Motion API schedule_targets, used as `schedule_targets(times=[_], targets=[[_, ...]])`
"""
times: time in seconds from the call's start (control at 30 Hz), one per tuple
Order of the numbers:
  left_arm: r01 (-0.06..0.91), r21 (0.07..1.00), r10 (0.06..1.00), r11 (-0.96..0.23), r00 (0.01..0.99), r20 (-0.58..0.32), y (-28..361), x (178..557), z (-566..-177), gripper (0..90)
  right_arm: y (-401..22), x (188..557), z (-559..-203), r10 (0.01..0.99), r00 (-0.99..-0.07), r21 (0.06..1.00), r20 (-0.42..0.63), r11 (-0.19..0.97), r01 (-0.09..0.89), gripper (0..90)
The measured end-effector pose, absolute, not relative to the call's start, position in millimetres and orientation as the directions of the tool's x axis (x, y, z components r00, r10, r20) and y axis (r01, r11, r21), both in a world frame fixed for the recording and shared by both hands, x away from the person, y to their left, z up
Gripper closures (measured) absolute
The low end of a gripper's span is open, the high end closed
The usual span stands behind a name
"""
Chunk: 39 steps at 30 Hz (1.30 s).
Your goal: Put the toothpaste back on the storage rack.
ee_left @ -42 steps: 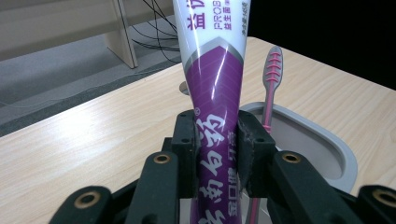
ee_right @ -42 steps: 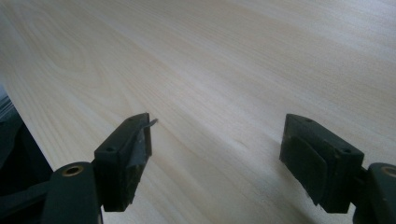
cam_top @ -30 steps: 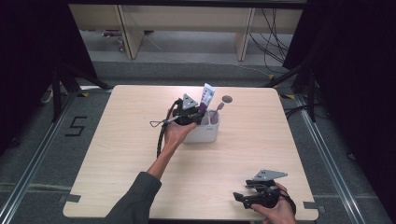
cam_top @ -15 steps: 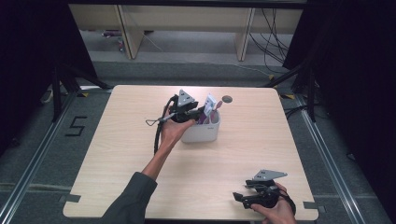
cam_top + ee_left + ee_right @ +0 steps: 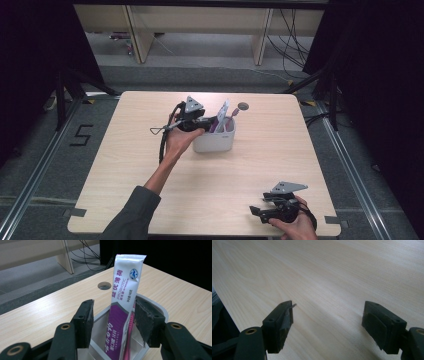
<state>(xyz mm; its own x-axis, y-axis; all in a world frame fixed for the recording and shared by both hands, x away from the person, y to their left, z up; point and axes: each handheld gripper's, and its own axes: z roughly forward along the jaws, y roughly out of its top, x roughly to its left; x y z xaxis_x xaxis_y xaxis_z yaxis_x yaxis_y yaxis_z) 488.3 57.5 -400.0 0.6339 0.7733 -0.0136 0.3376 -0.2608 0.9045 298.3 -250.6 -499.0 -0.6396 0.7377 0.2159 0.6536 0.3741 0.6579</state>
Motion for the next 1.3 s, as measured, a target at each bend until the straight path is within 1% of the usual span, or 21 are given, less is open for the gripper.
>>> schedule_targets(times=[0.13, 0.17, 0.2, 0.33, 0.4, 0.6, 0.7, 0.9, 1.3], targets=[[0.35, 0.9, 0.776, -0.259, 0.63, -0.022, 61, 485, -399, 44.0, -251, 299, -499, 0.74, -0.641, 0.663, 0.207, 0.375, 0.647, 25.7], [0.357, 0.897, 0.777, -0.262, 0.629, -0.024, 62, 484, -398, 43.4, -250, 297, -499, 0.745, -0.626, 0.652, 0.231, 0.36, 0.668, 25.6], [0.357, 0.9, 0.779, -0.249, 0.626, -0.033, 63, 483, -398, 42.8, -251, 299, -499, 0.738, -0.644, 0.661, 0.204, 0.381, 0.647, 25.6], [0.362, 0.899, 0.783, -0.248, 0.621, -0.034, 68, 480, -396, 39.8, -251, 299, -499, 0.738, -0.643, 0.66, 0.205, 0.381, 0.647, 25.6], [0.365, 0.894, 0.78, -0.258, 0.625, -0.03, 70, 478, -395, 38.2, -250, 298, -499, 0.74, -0.635, 0.658, 0.222, 0.367, 0.657, 25.6], [0.378, 0.894, 0.785, -0.242, 0.618, -0.049, 75, 471, -393, 33.2, -251, 298, -499, 0.739, -0.638, 0.658, 0.215, 0.373, 0.654, 25.6], [0.391, 0.892, 0.782, -0.226, 0.619, -0.073, 80, 468, -392, 31.4, -251, 298, -499, 0.74, -0.638, 0.657, 0.215, 0.374, 0.654, 25.6], [0.38, 0.896, 0.784, -0.228, 0.617, -0.062, 89, 458, -390, 30.7, -251, 299, -499, 0.741, -0.637, 0.657, 0.213, 0.374, 0.655, 25.6], [0.381, 0.898, 0.786, -0.219, 0.614, -0.068, 106, 440, -392, 28.8, -251, 299, -499, 0.739, -0.638, 0.654, 0.218, 0.374, 0.657, 25.6]])
